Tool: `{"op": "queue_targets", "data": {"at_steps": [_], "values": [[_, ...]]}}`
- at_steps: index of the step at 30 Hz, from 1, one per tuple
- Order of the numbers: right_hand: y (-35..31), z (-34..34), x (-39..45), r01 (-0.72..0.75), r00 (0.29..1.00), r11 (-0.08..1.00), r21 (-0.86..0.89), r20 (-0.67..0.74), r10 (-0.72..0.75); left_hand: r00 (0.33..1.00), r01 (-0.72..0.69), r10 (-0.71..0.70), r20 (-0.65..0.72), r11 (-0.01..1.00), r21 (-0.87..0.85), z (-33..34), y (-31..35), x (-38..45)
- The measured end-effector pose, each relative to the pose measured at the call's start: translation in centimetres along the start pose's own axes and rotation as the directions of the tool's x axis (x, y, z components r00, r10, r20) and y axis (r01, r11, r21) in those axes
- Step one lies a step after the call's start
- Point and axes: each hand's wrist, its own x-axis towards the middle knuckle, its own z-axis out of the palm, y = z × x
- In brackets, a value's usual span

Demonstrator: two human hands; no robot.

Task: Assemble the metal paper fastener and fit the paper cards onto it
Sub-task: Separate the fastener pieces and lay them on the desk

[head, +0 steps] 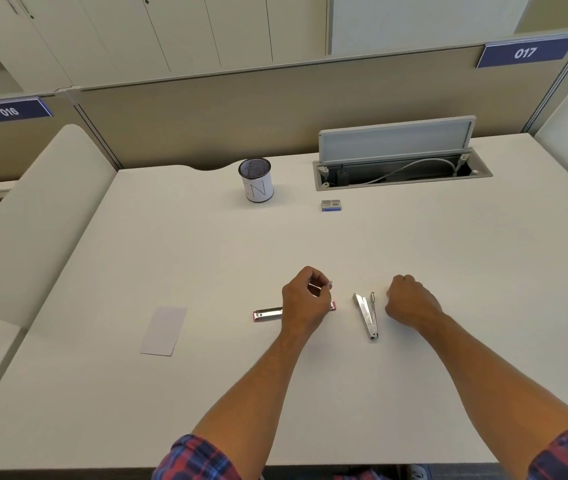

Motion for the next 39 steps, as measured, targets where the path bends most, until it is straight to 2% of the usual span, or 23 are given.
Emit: {"op": "queue_targets", "data": {"at_steps": [6,11,15,21,25,32,34,36,39], "values": [[-0.4,-0.2,-0.4,0.055,0.998,0.998,0.001,-0.014,-0.055,1.0,-0.011,0.011,0.001,1.0,-0.022,0.1,0.1,0.4],[-0.1,-0.9,-0.4,0.066,0.994,0.974,0.216,-0.102,-0.045,1.0,-0.018,0.018,-0.002,1.0,-0.012,0.2,0.1,0.7],[0.4,-1.5,-0.5,0.115,0.99,0.962,0.247,-0.108,-0.091,1.0,-0.014,0.014,-0.005,1.0,-0.001,0.0,0.0,0.9],[1.8,-2.0,-0.3,0.297,0.955,0.953,0.068,-0.045,-0.294,1.0,-0.002,0.002,-0.006,1.0,0.013,-0.1,-0.3,1.0],[2.1,-2.0,0.0,0.375,0.926,0.924,-0.077,-0.01,-0.377,1.0,0.011,-0.011,-0.004,1.0,0.019,-0.1,-0.5,1.0],[1.4,-2.3,0.1,0.461,0.869,0.766,-0.447,0.051,-0.493,1.0,0.024,-0.024,0.0,1.0,0.017,0.0,-0.5,0.9],[1.2,-2.3,-0.1,0.47,0.859,0.743,-0.477,0.054,-0.509,1.0,0.027,-0.027,-0.002,1.0,0.015,-0.1,-0.6,0.9],[0.9,-2.1,-0.1,0.448,0.867,0.776,-0.445,0.006,-0.498,1.0,0.026,-0.026,-0.008,1.0,0.017,-0.1,-0.7,0.9],[0.1,-1.5,0.2,0.393,0.903,0.882,-0.259,-0.074,-0.424,1.0,0.013,-0.012,-0.027,1.0,0.028,-0.3,-0.7,1.3]]}}
